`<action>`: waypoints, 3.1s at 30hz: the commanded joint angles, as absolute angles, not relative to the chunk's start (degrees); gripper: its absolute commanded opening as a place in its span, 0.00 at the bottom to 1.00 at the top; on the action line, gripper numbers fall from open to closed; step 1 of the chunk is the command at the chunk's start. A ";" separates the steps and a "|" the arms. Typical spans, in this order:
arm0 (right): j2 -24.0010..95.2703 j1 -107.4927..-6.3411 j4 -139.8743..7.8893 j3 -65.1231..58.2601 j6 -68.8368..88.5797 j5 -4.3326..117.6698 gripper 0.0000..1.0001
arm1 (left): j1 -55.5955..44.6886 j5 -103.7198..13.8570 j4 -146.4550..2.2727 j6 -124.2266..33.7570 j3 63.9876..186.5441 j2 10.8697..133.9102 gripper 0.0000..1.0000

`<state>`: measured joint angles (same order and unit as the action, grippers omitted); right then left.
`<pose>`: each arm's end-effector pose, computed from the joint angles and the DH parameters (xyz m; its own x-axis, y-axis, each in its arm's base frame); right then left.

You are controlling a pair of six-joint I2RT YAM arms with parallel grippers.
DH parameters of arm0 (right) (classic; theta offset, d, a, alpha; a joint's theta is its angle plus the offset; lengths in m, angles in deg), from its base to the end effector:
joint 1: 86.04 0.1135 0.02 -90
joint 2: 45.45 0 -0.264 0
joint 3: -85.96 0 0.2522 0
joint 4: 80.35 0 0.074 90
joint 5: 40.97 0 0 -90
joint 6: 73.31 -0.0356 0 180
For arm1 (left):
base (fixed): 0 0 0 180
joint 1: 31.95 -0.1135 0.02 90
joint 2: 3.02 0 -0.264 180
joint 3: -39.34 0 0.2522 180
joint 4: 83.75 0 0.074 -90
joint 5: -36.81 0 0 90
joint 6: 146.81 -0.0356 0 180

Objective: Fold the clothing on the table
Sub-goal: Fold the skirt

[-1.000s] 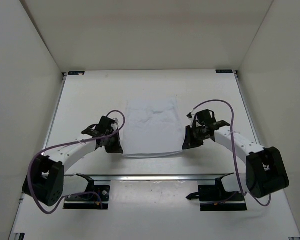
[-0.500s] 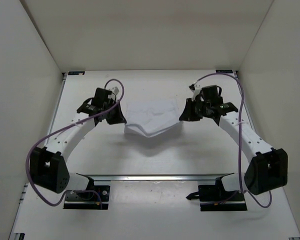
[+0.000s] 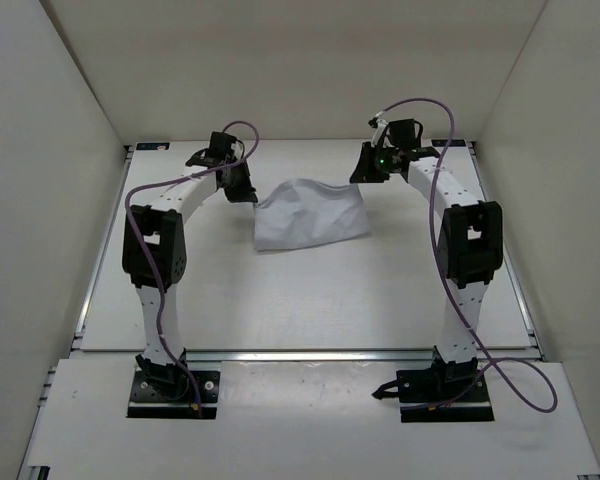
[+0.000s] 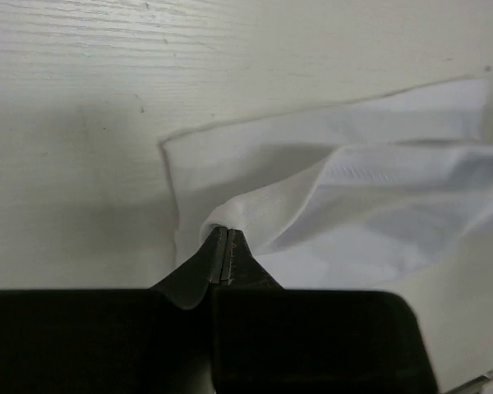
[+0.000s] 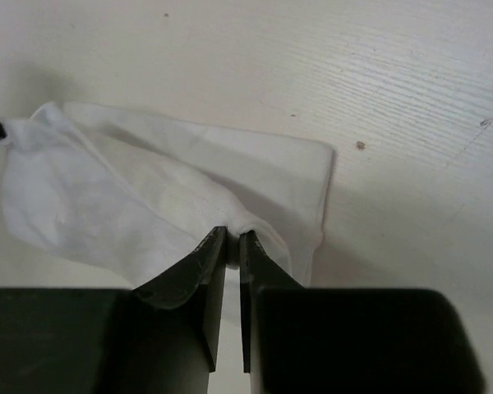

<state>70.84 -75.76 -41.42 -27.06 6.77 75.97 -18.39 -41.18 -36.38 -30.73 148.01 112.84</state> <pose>0.4567 0.0992 0.2648 -0.7354 0.0227 -0.6773 -0.3682 0.8257 0.4274 0.4342 -0.1124 0.2308 -0.8638 -0.2340 -0.4463 -0.0369 0.9126 -0.4072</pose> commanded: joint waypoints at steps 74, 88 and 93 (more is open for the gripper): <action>79.96 -71.81 -55.25 -19.37 -1.77 92.36 0.00 | -6.11 -44.14 -65.85 -17.18 117.63 103.68 0.00; 87.19 -76.45 -50.33 -23.43 0.69 85.50 0.00 | -11.91 -49.06 -61.29 -20.77 110.49 102.72 0.00; 83.94 -79.10 -51.20 -21.05 -0.98 90.15 0.00 | -13.76 -48.89 -59.18 -22.18 111.45 100.61 0.00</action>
<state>87.08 -76.15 -51.17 -22.62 -1.75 92.16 -12.14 -45.38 -64.42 -19.49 111.84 103.00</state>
